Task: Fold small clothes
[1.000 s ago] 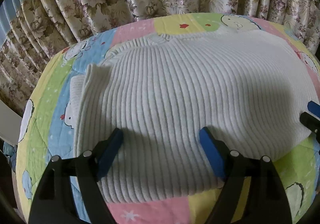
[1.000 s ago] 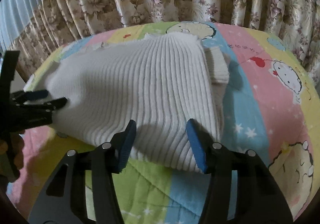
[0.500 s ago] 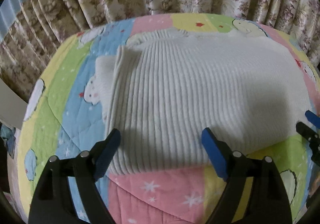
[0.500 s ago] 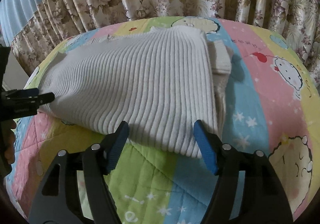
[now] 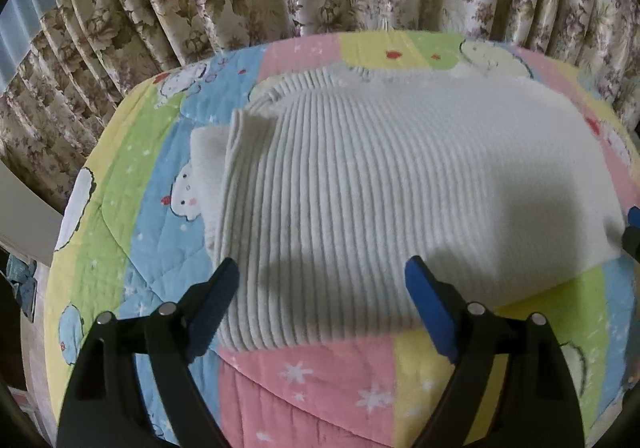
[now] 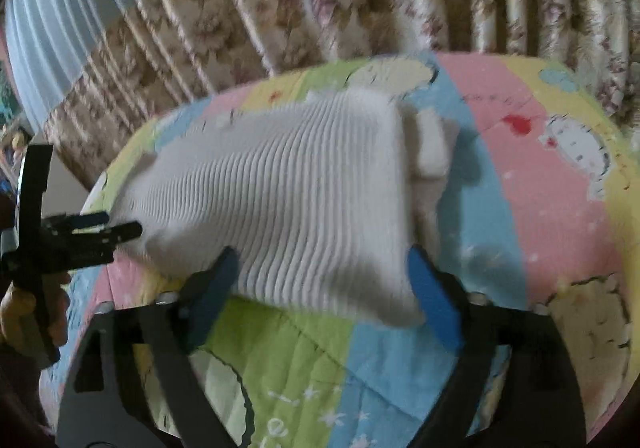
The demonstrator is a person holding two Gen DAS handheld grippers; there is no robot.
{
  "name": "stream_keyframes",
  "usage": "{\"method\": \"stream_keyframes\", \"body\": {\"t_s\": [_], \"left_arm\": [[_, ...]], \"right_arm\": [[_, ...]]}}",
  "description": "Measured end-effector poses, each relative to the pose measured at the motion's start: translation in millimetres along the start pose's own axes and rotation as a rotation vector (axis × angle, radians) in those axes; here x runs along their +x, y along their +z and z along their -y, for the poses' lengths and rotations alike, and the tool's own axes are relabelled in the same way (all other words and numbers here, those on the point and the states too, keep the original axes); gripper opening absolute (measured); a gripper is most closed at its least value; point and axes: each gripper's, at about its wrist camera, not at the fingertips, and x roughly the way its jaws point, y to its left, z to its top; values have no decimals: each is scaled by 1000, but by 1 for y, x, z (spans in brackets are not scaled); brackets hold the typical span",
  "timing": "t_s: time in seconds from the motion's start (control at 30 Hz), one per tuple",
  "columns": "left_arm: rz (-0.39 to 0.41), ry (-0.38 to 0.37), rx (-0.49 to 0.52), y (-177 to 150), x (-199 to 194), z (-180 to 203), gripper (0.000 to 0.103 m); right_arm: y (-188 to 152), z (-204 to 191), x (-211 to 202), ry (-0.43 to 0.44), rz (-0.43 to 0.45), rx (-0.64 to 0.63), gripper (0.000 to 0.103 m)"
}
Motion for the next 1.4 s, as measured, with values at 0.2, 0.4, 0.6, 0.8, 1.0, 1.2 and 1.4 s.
{"method": "stream_keyframes", "body": {"t_s": [0.2, 0.4, 0.6, 0.8, 1.0, 1.2, 1.4], "left_arm": [[-14, -50, -9, 25, -2, 17, 96], [-69, -119, -30, 36, 15, 33, 96], [-105, -144, -69, 40, 36, 39, 96], [-108, -109, -39, 40, 46, 47, 100], [-107, -90, -24, 38, 51, 50, 101], [-97, -92, -20, 36, 52, 51, 101], [-76, -146, -51, 35, 52, 44, 101]], "right_arm": [[9, 18, 6, -22, 0, 44, 100], [10, 35, 25, -9, -29, 99, 100], [11, 49, 48, 12, -67, 148, 100], [22, 45, 63, 41, -71, 133, 100], [26, 20, 80, -52, -130, 1, 100], [26, 24, 79, -33, -159, 29, 100], [23, 19, 79, -63, -166, 5, 100]]}}
